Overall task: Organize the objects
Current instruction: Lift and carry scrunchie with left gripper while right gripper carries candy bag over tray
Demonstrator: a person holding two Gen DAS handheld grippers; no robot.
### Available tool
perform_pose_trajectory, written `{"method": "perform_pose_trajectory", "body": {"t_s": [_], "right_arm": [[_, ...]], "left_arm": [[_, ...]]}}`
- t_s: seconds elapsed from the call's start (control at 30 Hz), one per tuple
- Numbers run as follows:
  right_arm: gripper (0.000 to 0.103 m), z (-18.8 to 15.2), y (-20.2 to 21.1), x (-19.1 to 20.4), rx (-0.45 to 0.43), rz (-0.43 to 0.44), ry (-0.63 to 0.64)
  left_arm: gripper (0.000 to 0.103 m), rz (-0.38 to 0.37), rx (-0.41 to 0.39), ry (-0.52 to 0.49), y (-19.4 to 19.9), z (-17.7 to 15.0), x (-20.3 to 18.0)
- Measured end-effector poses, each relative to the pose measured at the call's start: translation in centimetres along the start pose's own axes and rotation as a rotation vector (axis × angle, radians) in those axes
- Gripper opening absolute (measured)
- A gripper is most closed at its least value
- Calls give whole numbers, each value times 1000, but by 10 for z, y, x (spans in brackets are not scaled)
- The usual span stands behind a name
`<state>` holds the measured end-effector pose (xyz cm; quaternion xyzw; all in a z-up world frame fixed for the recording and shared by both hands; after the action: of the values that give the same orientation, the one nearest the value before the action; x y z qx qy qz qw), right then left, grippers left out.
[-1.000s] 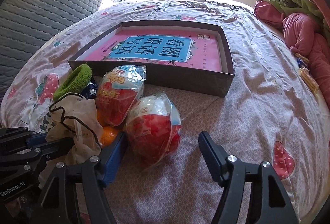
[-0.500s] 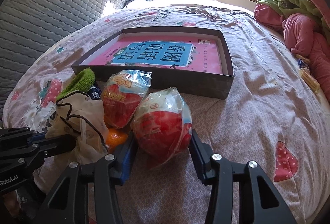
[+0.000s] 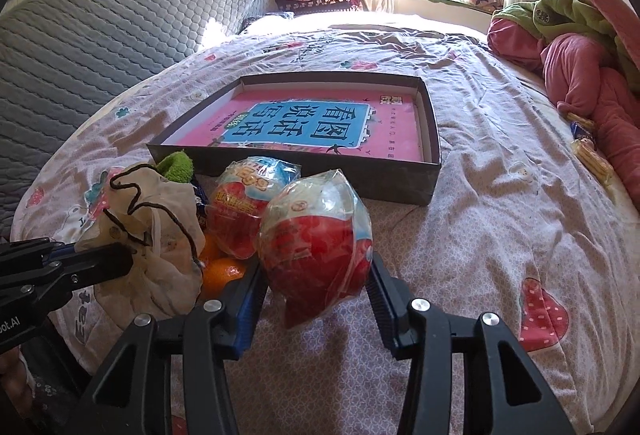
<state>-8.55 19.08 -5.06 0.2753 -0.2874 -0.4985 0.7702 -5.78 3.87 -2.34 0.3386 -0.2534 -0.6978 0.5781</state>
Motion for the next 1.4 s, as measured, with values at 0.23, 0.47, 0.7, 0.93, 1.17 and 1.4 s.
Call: {"method": "perform_pose_trajectory", "body": {"t_s": [0.23, 0.47, 0.7, 0.93, 1.17, 1.4], "right_arm": [[49, 3, 11, 6, -35, 27, 3], [49, 4, 20, 12, -57, 51, 14], [49, 6, 28, 18, -86, 66, 39], [49, 12, 32, 18, -105, 64, 40], [49, 14, 28, 9, -95, 47, 22], [49, 20, 26, 2, -97, 25, 17]], "left_arm": [[11, 33, -31, 0, 11, 5, 4], [11, 68, -59, 0, 19, 12, 6], [11, 112, -81, 21, 23, 22, 16], [11, 134, -92, 52, 24, 31, 29], [11, 131, -99, 58, 21, 38, 35], [11, 107, -100, 74, 13, 45, 41]]}}
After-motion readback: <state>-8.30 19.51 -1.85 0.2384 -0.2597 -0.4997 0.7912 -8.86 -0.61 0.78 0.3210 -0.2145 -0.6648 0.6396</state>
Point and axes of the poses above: each gripper's, at about its wrist camera, not at the fingertips, and y roughly against the way its jaws point, x to its left, z to its top, the point moved 5 cm from there along -y, roughly the way its jaws point, and after that the axes turned 7 degrees about z, right-handed, at the moved point
